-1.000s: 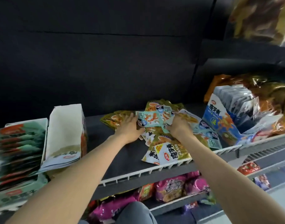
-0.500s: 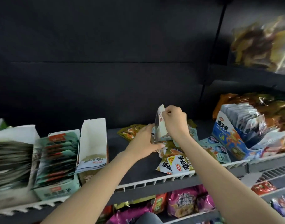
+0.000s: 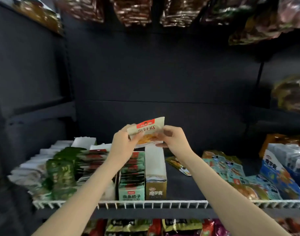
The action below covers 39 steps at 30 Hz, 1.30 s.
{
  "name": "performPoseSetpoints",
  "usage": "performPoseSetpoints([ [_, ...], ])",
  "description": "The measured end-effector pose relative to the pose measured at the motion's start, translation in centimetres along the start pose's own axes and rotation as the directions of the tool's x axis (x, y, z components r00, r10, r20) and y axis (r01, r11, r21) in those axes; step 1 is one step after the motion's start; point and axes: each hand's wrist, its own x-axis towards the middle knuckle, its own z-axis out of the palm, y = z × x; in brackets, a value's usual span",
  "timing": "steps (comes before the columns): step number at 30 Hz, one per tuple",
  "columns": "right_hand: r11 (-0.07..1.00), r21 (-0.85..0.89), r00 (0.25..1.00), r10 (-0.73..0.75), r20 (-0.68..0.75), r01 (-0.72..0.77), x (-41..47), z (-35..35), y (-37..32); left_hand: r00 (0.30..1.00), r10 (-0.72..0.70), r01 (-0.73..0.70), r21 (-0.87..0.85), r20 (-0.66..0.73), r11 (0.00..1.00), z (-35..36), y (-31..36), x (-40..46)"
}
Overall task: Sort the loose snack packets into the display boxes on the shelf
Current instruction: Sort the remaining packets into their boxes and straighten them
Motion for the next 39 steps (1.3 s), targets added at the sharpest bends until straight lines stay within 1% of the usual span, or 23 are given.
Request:
performPoseSetpoints([
  [2,0.997,0.045,0.998,-0.059,0.012,0.058,0.4,3.0,-0.4,0.998,0.007,-0.005,0.017,-0.067,1.0,-3.3,-0.8,-0.2],
  [5,0.992,0.109,0.997,-0.074,0.036,0.07,1.0,7.3,-0.9,0.985,0.005,0.006,0.063,-0.17,0.998,-7.8,-2.1,-0.5],
  [8,0.996,0.065,0.997,-0.056,0.054,0.053,1.3,10.9,-0.9,0.981,-0.035,0.069,0.175,-0.192,0.982,-10.7,-4.1,-0.7],
  [10,0.999,-0.052,0.997,-0.003,0.075,0.007,1.5,12.7,-0.4,0.979,-0.105,0.145,0.231,-0.176,0.962,-11.8,-5.8,-1.1],
  [12,0.969,-0.246,0.994,0.031,0.109,-0.003,1.6,13.4,0.0,0.98,-0.147,0.179,0.268,-0.132,0.947,-12.4,-7.3,-1.5],
  [14,0.92,-0.387,0.992,-0.009,0.123,0.056,1.6,13.5,0.0,0.982,-0.156,0.181,0.308,-0.104,0.934,-12.7,-8.2,-2.0],
  [15,0.902,-0.421,0.991,-0.053,0.121,0.1,1.6,13.5,-0.2,0.983,-0.154,0.177,0.322,-0.097,0.93,-12.8,-8.5,-2.2],
  [18,0.869,-0.45,0.978,-0.164,0.126,0.204,1.7,13.5,-0.7,0.994,-0.09,0.104,0.307,-0.062,0.946,-12.4,-8.9,-2.4],
  [20,0.829,-0.507,0.972,-0.199,0.129,0.237,1.8,13.5,-0.5,0.999,-0.023,0.033,0.293,-0.036,0.956,-12.1,-8.8,-2.5],
  [22,0.742,-0.609,0.958,-0.252,0.135,0.281,1.6,13.3,-0.4,0.998,0.056,-0.043,0.308,-0.034,0.95,-11.9,-8.6,-2.7],
  [24,0.645,-0.681,0.936,-0.28,0.213,0.347,1.4,13.3,-0.4,0.992,0.124,-0.107,0.349,-0.025,0.931,-11.9,-8.6,-2.7],
  [25,0.601,-0.707,0.928,-0.266,0.262,0.372,1.4,13.4,-0.4,0.992,0.126,-0.113,0.382,-0.009,0.917,-11.9,-8.6,-2.8],
  [26,0.576,-0.724,0.925,-0.234,0.299,0.38,1.5,13.6,-0.4,0.996,0.091,-0.089,0.423,0.016,0.902,-11.9,-8.6,-2.8],
  [27,0.583,-0.724,0.929,-0.194,0.316,0.368,1.5,13.8,-0.3,0.999,0.024,-0.039,0.462,0.038,0.886,-12.0,-8.5,-2.8],
  [28,0.625,-0.706,0.938,-0.144,0.315,0.333,1.6,14.0,-0.2,0.997,-0.059,0.025,0.493,0.055,0.87,-12.0,-8.4,-2.7],
  [30,0.755,-0.611,0.952,-0.054,0.3,0.236,1.5,13.8,-0.1,0.978,-0.196,0.132,0.528,0.067,0.839,-12.0,-7.8,-2.7],
  [31,0.808,-0.553,0.952,-0.032,0.305,0.205,1.4,13.5,-0.1,0.972,-0.225,0.157,0.535,0.064,0.83,-12.0,-7.4,-2.8],
  [32,0.846,-0.501,0.95,-0.022,0.31,0.183,1.2,13.1,-0.1,0.973,-0.223,0.156,0.538,0.061,0.828,-11.8,-7.0,-2.7],
  [33,0.876,-0.455,0.952,-0.017,0.306,0.162,0.9,12.6,-0.2,0.98,-0.19,0.127,0.542,0.06,0.83,-11.4,-6.4,-2.6],
  [36,0.917,-0.383,0.977,-0.026,0.211,0.108,0.5,10.2,0.2,0.995,-0.053,0.0,0.531,0.085,0.848,-9.0,-4.8,-2.0],
  [37,0.921,-0.379,0.985,-0.026,0.171,0.09,0.4,9.1,0.6,0.996,-0.038,-0.01,0.512,0.083,0.859,-7.7,-4.1,-1.8],
  [39,0.916,-0.396,0.995,-0.02,0.1,0.058,0.3,6.6,1.7,0.999,-0.034,0.014,0.455,0.036,0.89,-4.5,-2.7,-1.6],
])
